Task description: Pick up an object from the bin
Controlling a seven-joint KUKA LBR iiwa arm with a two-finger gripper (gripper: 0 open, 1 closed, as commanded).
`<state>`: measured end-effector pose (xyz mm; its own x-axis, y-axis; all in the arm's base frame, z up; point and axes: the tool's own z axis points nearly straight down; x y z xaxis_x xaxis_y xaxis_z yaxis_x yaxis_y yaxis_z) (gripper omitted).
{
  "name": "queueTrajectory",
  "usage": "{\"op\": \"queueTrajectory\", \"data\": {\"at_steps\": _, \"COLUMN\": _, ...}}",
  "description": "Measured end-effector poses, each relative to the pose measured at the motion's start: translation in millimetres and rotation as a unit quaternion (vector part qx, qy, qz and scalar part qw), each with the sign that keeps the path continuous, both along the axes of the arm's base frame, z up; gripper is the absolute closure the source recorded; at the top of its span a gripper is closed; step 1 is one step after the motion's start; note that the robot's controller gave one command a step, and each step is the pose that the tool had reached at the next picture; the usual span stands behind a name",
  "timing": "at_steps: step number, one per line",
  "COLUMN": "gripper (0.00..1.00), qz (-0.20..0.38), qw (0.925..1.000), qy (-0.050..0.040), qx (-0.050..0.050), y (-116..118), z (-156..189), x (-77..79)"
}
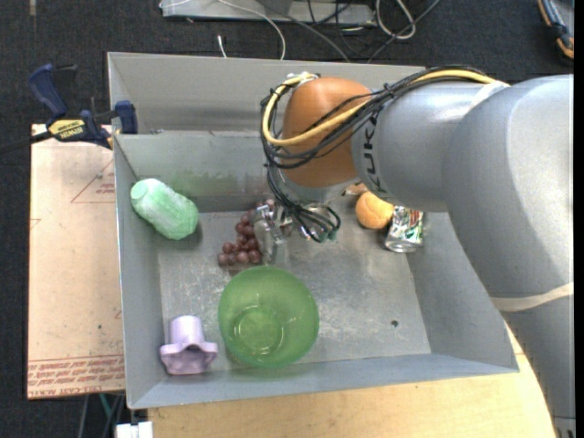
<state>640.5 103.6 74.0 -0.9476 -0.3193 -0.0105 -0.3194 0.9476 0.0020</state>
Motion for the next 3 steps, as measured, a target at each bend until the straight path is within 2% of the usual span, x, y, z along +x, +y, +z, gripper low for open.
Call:
{"op": "queueTrajectory", "data": {"at_steps": 1, "gripper": 1.00, "qz": 0.027, "qw": 0.9996, "qy": -0.0025, "qx": 0.000, "y": -11, "z": 0, "x": 6.5}}
{"op": "queueTrajectory", "data": {"at_steps": 2, "gripper": 1.00, "qz": -0.008, "qw": 1.0000, "qy": -0.0039, "qx": 0.002, "y": 8, "z": 0, "x": 15.2}}
{"op": "queueTrajectory", "data": {"at_steps": 3, "gripper": 1.00, "qz": 0.019, "qw": 0.9998, "qy": -0.0036, "qx": 0.001, "y": 11, "z": 4, "x": 8.9}}
